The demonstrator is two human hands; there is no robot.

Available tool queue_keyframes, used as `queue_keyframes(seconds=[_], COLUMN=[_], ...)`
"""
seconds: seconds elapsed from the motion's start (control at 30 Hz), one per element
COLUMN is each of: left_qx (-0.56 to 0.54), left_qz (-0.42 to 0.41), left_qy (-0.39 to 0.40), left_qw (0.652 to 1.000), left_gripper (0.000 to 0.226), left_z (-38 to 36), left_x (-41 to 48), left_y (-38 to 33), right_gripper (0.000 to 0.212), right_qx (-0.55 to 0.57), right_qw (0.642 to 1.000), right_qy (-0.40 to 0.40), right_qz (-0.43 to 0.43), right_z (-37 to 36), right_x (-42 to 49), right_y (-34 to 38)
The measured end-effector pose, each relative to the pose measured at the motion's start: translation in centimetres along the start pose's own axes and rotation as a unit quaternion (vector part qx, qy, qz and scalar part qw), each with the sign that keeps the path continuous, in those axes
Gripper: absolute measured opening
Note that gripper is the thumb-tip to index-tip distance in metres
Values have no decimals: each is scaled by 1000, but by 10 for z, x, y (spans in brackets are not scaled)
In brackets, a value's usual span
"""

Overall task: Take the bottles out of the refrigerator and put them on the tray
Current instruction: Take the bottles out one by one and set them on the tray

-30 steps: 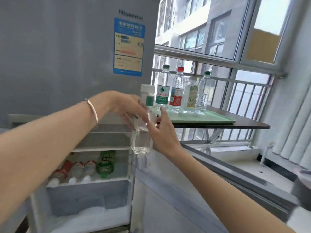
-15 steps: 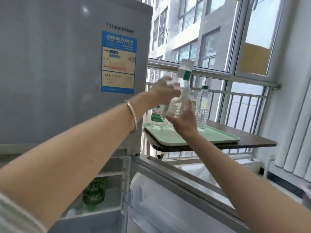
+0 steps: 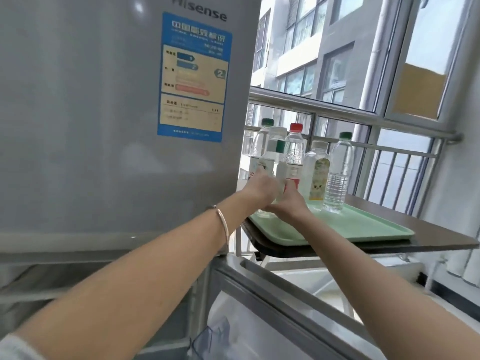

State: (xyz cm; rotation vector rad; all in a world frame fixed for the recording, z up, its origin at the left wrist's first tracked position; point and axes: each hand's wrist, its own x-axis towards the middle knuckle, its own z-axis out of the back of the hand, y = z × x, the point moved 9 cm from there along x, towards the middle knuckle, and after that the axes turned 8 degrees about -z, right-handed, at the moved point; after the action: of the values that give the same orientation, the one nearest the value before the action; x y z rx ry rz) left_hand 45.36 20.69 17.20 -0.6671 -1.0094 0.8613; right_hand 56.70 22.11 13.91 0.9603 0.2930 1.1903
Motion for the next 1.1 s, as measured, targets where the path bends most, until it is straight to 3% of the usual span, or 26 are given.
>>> queue_keyframes(seconds=[0.07, 0.1, 0.2, 0.23, 0.4, 0.53, 0.67, 0.87, 1.0, 1.1], left_qx=[-47, -3, 54, 56, 90, 153, 213, 306, 324, 383], left_qz=[33, 7, -51, -67, -162, -134, -36, 111, 163, 181], left_qy=[1, 6, 7, -1, -104, -137, -69, 92, 163, 186], left_qw=[998, 1000, 997, 996, 977, 970, 974, 941, 918, 887], left_gripper=[50, 54, 49, 45, 24, 25, 24, 25, 22, 22], left_z=[1, 4, 15, 20, 70, 112, 133, 138, 134, 136], left_x=[-5, -7, -24, -31, -82, -129, -164, -201, -209, -208], left_y=[3, -3, -24, -31, -56, -28, 43, 175, 252, 301], right_gripper=[98, 88, 31, 23, 21, 19, 21, 30, 17, 29], right_qx=[4, 20, 98, 120, 168, 162, -3, -269, -292, -295], right_qw=[999, 998, 973, 960, 944, 961, 981, 917, 894, 891], right_qy=[7, -23, -206, -235, -208, -107, 47, 264, 340, 344], right_qz=[-36, -49, 47, 91, 192, 197, 190, 129, 29, -29], right_z=[3, 12, 52, 58, 41, -11, -98, -237, -316, -370], right_x=[-6, -11, -46, -61, -117, -152, -185, -219, -213, -195], right_y=[-4, -3, 26, 38, 89, 105, 103, 55, 1, -40])
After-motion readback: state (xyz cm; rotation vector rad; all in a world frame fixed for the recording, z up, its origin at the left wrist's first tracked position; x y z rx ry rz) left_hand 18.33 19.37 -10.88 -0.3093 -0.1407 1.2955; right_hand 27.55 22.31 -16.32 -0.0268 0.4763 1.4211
